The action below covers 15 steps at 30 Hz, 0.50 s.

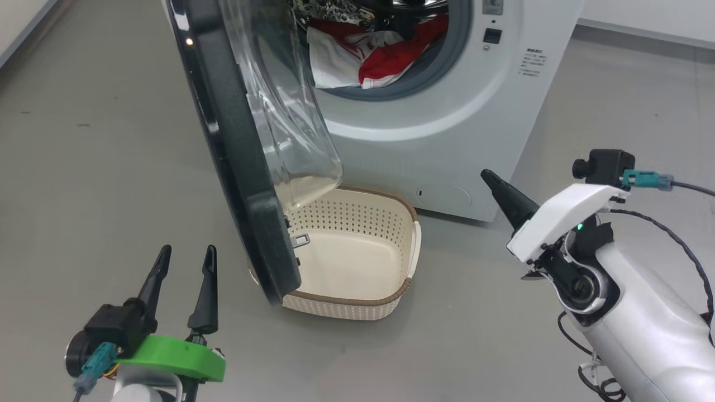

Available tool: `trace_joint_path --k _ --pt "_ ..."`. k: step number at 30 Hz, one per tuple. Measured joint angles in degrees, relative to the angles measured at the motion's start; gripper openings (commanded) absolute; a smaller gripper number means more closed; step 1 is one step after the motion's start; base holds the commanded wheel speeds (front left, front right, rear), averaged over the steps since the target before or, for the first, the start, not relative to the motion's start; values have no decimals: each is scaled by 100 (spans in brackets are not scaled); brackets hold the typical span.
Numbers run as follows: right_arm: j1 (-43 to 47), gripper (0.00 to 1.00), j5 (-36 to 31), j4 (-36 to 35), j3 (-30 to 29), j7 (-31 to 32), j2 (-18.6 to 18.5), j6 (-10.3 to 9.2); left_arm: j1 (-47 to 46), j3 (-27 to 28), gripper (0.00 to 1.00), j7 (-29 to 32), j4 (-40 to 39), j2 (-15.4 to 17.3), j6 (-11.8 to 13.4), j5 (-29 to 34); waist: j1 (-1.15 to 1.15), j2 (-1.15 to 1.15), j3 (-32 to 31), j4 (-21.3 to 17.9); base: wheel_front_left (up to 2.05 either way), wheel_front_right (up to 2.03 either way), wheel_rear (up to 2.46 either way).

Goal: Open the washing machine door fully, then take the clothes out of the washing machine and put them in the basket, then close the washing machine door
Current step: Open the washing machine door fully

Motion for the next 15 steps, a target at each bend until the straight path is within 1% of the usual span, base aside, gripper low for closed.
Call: trace_joint_path --k 3,7,9,11,15 --pt "187 0 -593 -86 88 -536 -170 0 24 166 100 0 -56 9 1 1 0 0 -74 -191 0 0 0" --pt "460 0 -905 -196 7 -1183 -249 -1 80 333 100 0 -100 34 1 1 0 0 -151 -443 0 0 0" --pt "599 0 -1179 -220 47 -1443 -342 -5 129 381 100 0 -105 37 0 2 0 0 -183 -562 0 0 0" --pt "722 0 -1451 -220 66 -1690 -470 -108 159 448 100 0 -112 41 1 2 0 0 -211 -671 0 0 0" --pt "945 0 -1979 -198 82 -2190 -682 -428 168 534 100 0 -140 46 1 2 0 0 -262 -859 0 0 0"
